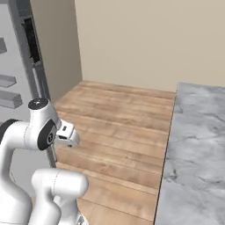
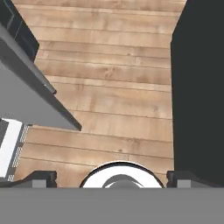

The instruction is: Place the garlic in the correct fridge rack based on whether it is a fruit or vegetable. Finally, close the fridge door.

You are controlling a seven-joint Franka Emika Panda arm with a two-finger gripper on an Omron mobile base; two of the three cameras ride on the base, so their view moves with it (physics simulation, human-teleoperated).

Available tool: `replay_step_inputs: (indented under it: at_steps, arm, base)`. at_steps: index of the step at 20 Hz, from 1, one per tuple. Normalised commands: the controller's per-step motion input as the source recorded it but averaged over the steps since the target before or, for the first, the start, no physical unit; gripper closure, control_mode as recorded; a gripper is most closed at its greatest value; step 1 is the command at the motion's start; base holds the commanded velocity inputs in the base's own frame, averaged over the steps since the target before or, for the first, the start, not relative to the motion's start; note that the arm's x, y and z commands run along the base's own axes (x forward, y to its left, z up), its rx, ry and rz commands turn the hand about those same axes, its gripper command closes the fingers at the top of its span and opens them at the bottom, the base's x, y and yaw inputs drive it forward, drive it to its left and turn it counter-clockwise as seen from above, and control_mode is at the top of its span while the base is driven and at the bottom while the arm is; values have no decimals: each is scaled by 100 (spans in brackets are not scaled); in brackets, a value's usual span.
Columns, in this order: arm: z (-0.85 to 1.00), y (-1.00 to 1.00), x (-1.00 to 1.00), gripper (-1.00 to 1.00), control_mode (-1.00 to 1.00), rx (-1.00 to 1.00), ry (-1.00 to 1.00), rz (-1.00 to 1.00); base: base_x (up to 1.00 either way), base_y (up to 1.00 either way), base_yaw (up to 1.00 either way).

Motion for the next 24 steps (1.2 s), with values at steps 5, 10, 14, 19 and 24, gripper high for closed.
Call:
replay_step_inputs:
  at_steps: [5, 10, 14, 19, 24]
  arm:
    - [0, 0, 0, -100, 100, 0, 0, 0]
    - [0, 0, 0, -100, 100, 0, 0, 0]
    - [0, 0, 0, -100, 100, 0, 0, 0]
    - [0, 0, 0, -100, 100, 0, 0, 0]
    - [0, 0, 0, -100, 100, 0, 0, 0]
  base:
    - [100, -46, -8]
    - [100, -11, 7]
    - [100, -13, 25]
    - [100, -11, 48]
    - [91, -12, 65]
